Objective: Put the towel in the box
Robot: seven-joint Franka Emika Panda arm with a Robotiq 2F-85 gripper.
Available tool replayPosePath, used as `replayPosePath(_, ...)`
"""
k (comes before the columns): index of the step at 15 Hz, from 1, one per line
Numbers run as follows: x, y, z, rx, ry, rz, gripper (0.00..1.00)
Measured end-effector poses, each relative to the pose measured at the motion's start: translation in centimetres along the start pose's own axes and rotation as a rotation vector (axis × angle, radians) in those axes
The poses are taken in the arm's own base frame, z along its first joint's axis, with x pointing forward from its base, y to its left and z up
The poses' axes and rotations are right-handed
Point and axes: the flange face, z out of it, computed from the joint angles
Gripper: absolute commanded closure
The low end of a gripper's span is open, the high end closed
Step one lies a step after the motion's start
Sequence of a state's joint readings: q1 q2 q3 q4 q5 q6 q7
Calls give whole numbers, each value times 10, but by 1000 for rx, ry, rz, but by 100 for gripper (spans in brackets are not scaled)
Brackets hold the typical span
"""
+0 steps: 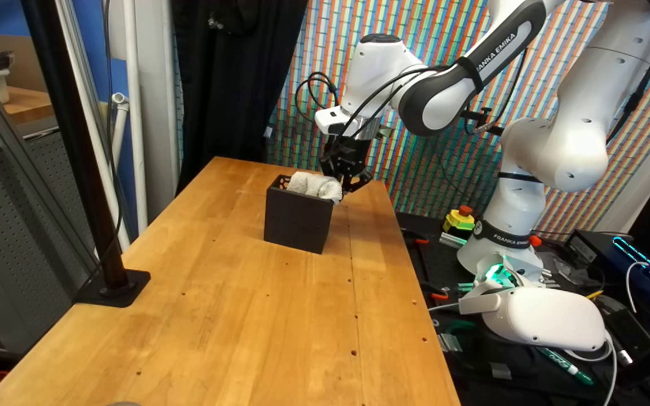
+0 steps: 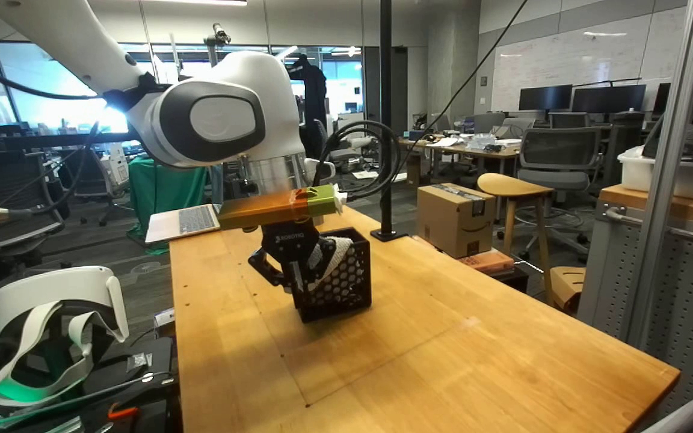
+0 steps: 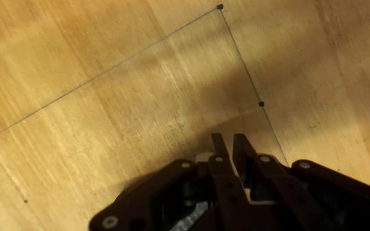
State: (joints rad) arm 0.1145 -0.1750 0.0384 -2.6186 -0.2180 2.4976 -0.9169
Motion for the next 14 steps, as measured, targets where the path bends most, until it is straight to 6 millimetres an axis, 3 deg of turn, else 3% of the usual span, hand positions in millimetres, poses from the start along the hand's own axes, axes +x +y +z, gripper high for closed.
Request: replayPosePath(14, 4, 1, -16, -79, 221, -72, 84)
